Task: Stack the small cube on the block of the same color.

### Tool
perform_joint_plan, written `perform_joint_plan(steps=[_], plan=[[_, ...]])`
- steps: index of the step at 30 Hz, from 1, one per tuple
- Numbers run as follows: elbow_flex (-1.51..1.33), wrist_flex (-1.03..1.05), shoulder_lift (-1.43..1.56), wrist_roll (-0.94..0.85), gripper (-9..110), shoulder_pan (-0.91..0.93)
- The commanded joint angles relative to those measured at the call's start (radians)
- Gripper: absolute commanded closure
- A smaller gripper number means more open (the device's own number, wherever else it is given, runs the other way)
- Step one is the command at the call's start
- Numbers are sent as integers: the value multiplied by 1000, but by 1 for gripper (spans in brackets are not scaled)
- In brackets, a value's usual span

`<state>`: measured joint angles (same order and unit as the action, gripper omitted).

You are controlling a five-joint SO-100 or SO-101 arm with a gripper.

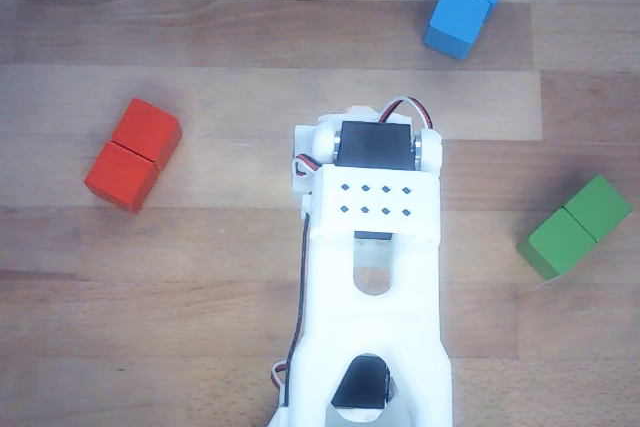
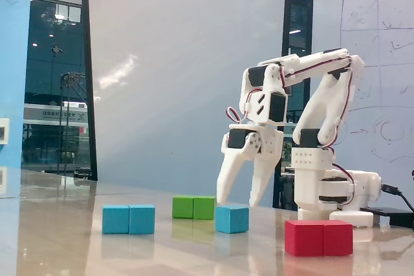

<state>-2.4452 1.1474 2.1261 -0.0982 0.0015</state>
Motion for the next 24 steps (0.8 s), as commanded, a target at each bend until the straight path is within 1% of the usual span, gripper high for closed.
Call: perform_joint_plan(steps=[1,6,13,24], plan=[[11,-25,2,-6,66,12],[5,-26,-17,-5,66,18],[0,-29,-18,-5,67,118],[5,-137,-141,-5,70,54]])
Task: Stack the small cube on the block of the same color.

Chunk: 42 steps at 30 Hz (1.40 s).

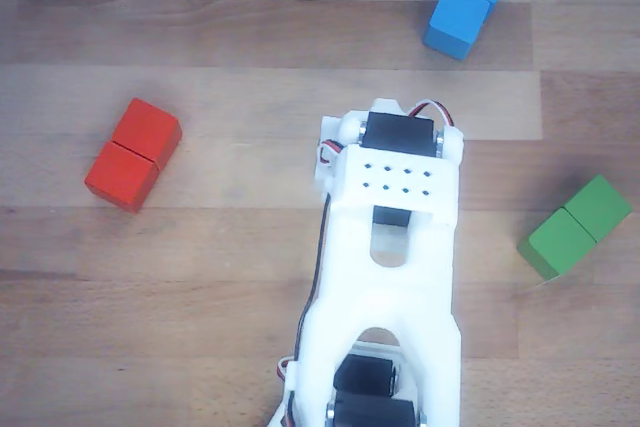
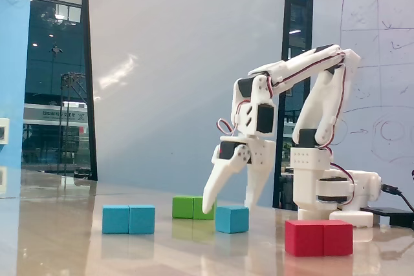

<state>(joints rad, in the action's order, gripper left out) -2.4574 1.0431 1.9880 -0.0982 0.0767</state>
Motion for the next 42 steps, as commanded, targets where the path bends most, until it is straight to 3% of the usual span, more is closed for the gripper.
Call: perform_joint_plan(steps=[1,10,22,28,33,42], plan=[[17,-35,-14,-5,70,-25],[8,-72,-31,-5,74,-18],[23,-107,-64,-5,95,-28],[37,-97,-52,-8,96,-28],[158,-23,51,-28,96,-23],[583,235,64,-281,96,-15]])
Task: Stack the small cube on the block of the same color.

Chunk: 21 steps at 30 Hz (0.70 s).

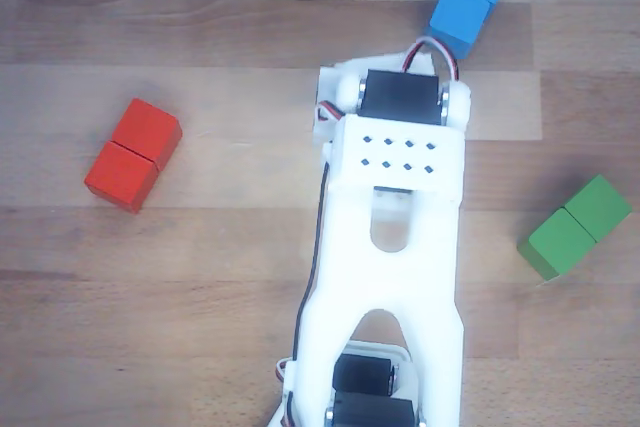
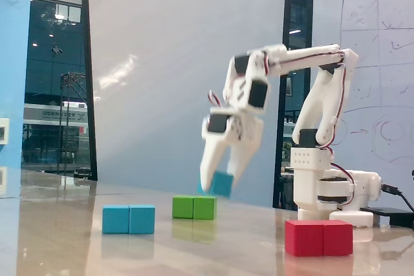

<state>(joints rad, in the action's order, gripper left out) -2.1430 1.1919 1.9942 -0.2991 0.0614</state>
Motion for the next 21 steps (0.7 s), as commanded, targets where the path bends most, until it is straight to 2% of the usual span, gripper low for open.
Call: perform_joint_plan(steps=[1,13,21], plan=[[319,100,40,-83,96,0],[842,153,-431,-83,96,60],[989,153,-637,-81,96,124]])
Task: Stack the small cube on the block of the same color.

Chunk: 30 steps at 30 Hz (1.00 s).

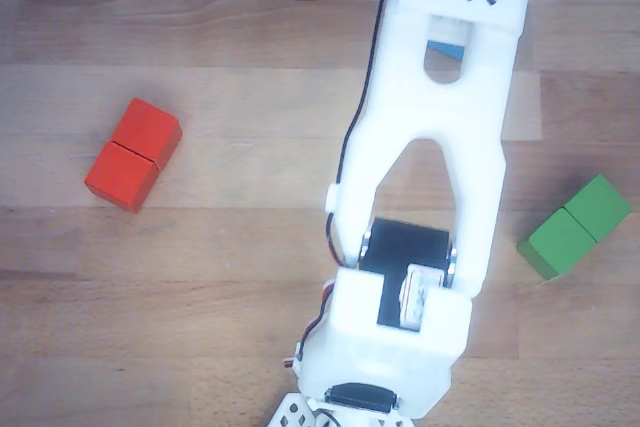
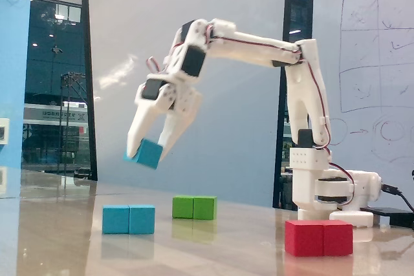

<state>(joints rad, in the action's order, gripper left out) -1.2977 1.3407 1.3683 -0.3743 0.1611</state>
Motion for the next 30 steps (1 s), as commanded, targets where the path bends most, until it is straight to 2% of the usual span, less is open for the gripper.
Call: perform_joint_plan(steps=[1,30], plan=[[144,5,-26,-6,96,31],[156,3,-209,-6,96,61]])
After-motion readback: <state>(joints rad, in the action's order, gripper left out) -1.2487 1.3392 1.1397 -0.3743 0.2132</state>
